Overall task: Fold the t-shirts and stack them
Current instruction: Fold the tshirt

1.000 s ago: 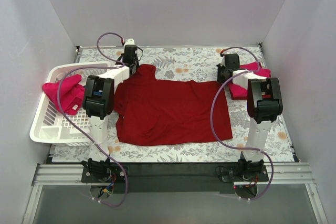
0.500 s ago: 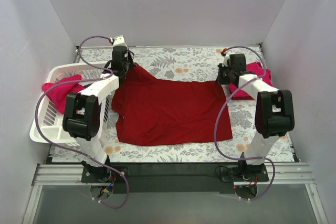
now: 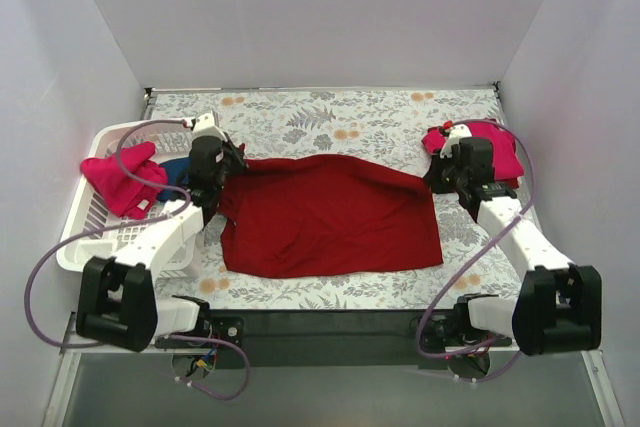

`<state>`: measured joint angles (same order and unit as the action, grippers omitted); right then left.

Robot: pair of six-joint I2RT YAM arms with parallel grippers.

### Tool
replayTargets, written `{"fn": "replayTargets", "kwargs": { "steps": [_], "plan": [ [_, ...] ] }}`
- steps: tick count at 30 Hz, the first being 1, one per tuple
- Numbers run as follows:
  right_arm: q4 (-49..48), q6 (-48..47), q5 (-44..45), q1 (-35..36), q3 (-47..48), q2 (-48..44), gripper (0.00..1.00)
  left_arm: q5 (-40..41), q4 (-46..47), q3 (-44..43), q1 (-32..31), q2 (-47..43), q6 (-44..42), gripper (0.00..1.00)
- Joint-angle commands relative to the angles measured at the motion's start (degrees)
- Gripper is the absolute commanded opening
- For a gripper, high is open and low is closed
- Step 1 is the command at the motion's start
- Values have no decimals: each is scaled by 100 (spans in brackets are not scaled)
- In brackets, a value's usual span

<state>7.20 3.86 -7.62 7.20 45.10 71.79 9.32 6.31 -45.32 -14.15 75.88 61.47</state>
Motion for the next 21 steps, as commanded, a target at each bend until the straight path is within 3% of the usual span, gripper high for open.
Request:
{"fn": "replayTargets", "kwargs": {
  "steps": [1,8,21],
  "plan": [
    [166,36,216,-8,-168,-630,1,-71,29,565,-123,-1001,294,0],
    [571,150,217,-8,-572,-1457,1,772,-524,1516,-412,-2821,742,0],
    [1415,308,682,-8,-678,-2388,1,1142,-1614,2211,-729,-4730,1595,0]
  ]
}}
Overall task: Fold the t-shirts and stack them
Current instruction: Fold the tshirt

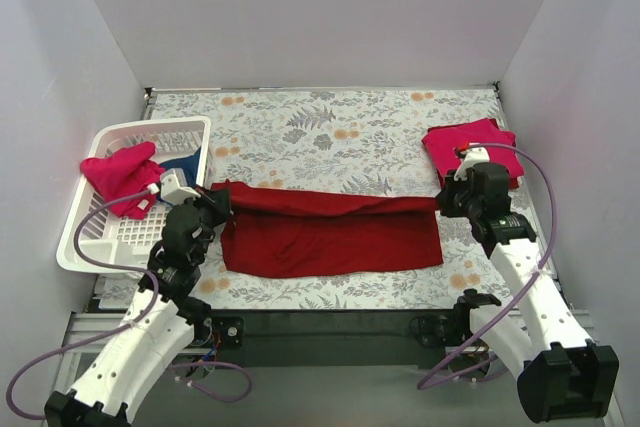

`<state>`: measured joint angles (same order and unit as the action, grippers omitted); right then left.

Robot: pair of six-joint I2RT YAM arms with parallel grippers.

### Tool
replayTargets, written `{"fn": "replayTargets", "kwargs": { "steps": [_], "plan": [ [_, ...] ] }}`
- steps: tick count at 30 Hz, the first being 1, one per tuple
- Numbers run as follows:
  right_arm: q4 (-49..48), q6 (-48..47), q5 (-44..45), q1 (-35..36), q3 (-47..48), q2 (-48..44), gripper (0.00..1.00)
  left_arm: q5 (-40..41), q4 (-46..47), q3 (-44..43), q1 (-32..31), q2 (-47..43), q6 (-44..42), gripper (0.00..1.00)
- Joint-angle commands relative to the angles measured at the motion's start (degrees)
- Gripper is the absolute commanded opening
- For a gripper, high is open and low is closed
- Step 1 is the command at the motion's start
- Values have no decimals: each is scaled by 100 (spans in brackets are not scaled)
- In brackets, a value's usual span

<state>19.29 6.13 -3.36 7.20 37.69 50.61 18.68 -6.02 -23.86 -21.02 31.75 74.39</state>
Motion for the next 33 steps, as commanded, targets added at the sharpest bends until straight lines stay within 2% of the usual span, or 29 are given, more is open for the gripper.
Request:
{"fn": "replayTargets", "kwargs": {
  "steps": [1,10,12,13,14,15,16,17,18,20,24,27,28,33],
  "plan": [
    [233,125,239,0,37,-323,1,224,-443,126,-52,-562,409,0],
    [576,187,309,1,-60,-666,1,-21,-1164,232,-60,-1619,858,0],
    [593,257,300,-8,-78,-728,1,-214,-1331,224,-52,-1794,980,12],
    [611,283,309,0,-69,-745,21,-276,-1401,206,-60,-1864,1007,17],
    [629,301,309,1,-34,-806,31,-312,-1506,189,-69,-2100,1059,33],
    [637,301,309,1,10,-851,38,-356,-1559,162,-61,-2198,1077,42],
    [690,284,422,-8,62,-886,44,-399,-1603,127,-52,-2321,1086,53],
    [734,266,510,-8,159,-930,47,-400,-1717,83,-52,-2409,1095,59],
    [734,240,537,-8,333,-974,49,-409,-1744,-4,-52,-2514,1086,62],
    [682,196,433,-8,493,-966,53,-452,-1666,-57,-52,-2498,1069,63],
    [234,187,-251,-8,555,-571,54,-803,-1043,-5,-52,-1788,946,63],
    [-169,239,-769,1,406,-26,53,-1366,-410,100,-61,-725,963,63],
    [-249,266,-876,44,292,114,52,-1445,-304,101,-69,-131,929,63],
    [-855,424,-879,579,-7,976,51,-1463,-294,-31,-96,1043,673,64]
  ]
}}
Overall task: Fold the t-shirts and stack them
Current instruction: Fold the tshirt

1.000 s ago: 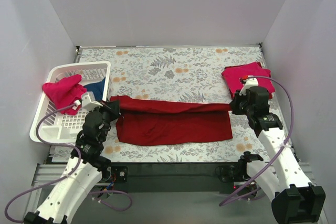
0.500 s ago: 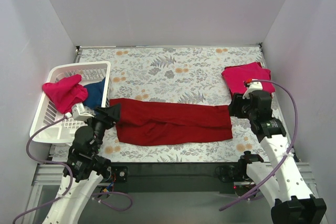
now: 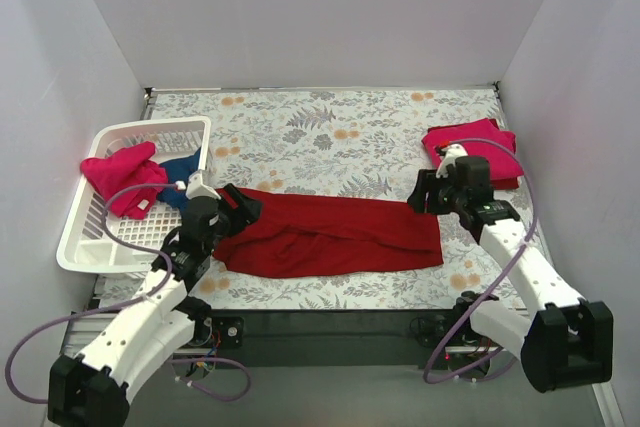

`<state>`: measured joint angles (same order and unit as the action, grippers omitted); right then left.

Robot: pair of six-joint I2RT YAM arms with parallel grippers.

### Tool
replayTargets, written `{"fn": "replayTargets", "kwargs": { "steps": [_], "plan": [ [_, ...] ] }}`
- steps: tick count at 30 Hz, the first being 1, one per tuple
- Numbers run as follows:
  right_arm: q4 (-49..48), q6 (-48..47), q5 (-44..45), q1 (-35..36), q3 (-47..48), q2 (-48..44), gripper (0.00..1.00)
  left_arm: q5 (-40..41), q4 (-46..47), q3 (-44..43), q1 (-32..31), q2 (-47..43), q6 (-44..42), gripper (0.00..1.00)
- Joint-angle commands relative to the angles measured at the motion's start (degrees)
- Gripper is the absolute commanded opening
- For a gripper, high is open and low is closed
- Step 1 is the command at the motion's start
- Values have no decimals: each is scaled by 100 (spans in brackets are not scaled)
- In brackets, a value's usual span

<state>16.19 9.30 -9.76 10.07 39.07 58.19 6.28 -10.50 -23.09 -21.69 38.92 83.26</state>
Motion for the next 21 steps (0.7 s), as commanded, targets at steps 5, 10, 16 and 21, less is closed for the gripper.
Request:
{"fn": "replayTargets", "kwargs": {
  "steps": [5,10,16,21],
  "plan": [
    [-932,221,-201,1233,-137,1086,51,-241,276,-161,-45,1239,-258,66],
    [-1258,405,-193,1840,-215,1800,50,-461,786,-108,-54,2075,-267,67],
    [-1434,599,-175,1990,-356,2477,48,-593,1524,-405,-107,3303,-459,67],
    [-1408,950,-351,2201,-558,2759,45,-620,1946,-1012,-133,4500,-715,68]
  ]
}}
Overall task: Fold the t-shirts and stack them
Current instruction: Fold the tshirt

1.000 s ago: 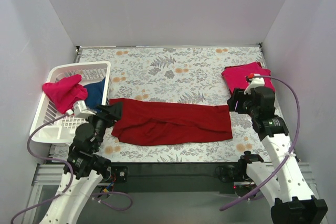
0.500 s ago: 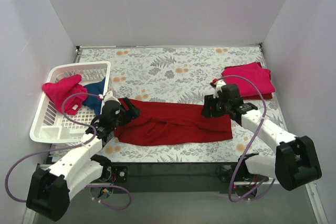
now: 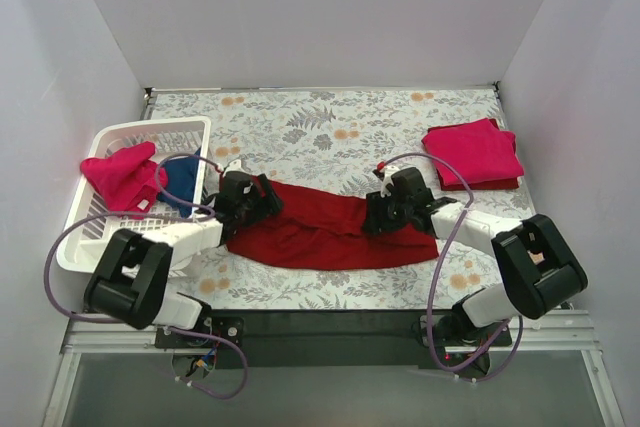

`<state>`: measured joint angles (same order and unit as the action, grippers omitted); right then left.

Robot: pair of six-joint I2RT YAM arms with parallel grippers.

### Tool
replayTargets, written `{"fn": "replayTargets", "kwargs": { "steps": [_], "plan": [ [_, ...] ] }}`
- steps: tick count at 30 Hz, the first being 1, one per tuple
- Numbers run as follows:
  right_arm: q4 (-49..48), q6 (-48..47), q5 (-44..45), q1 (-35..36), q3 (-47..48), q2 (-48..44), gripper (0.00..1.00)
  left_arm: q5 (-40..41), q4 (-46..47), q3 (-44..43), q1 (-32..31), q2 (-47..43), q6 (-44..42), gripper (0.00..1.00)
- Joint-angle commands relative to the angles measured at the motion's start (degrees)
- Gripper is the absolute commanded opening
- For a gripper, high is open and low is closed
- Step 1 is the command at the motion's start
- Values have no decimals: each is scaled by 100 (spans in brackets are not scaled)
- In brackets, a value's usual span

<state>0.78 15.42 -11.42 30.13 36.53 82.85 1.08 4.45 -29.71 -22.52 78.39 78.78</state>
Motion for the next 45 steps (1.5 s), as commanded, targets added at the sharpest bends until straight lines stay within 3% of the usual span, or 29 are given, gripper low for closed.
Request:
{"fn": "replayTargets", "kwargs": {
  "steps": [1,15,23,26,30,34,41,45],
  "plan": [
    [133,417,-220,326,-348,302,44,-99,495,-490,-50,729,-311,68],
    [1117,1631,649,1522,-639,-1051,44,-512,777,-3443,-138,3357,-1119,68],
    [951,1561,641,1751,-262,-683,45,-1162,997,-5403,-436,4780,-1602,68],
    [968,1438,948,1759,220,-682,45,-1391,1023,-5975,-542,4896,-1708,68],
    [995,947,1597,1725,889,-770,47,-1444,1146,-6204,-560,4520,-1839,69],
    [1012,490,1792,1610,1452,-525,48,-946,972,-6082,-560,3869,-2147,72],
    [407,-222,1434,1171,1963,64,49,497,162,-5213,-236,3025,-1911,75],
    [-199,-522,1186,820,2331,652,48,351,21,-4781,195,2954,-1604,74]
  ]
}}
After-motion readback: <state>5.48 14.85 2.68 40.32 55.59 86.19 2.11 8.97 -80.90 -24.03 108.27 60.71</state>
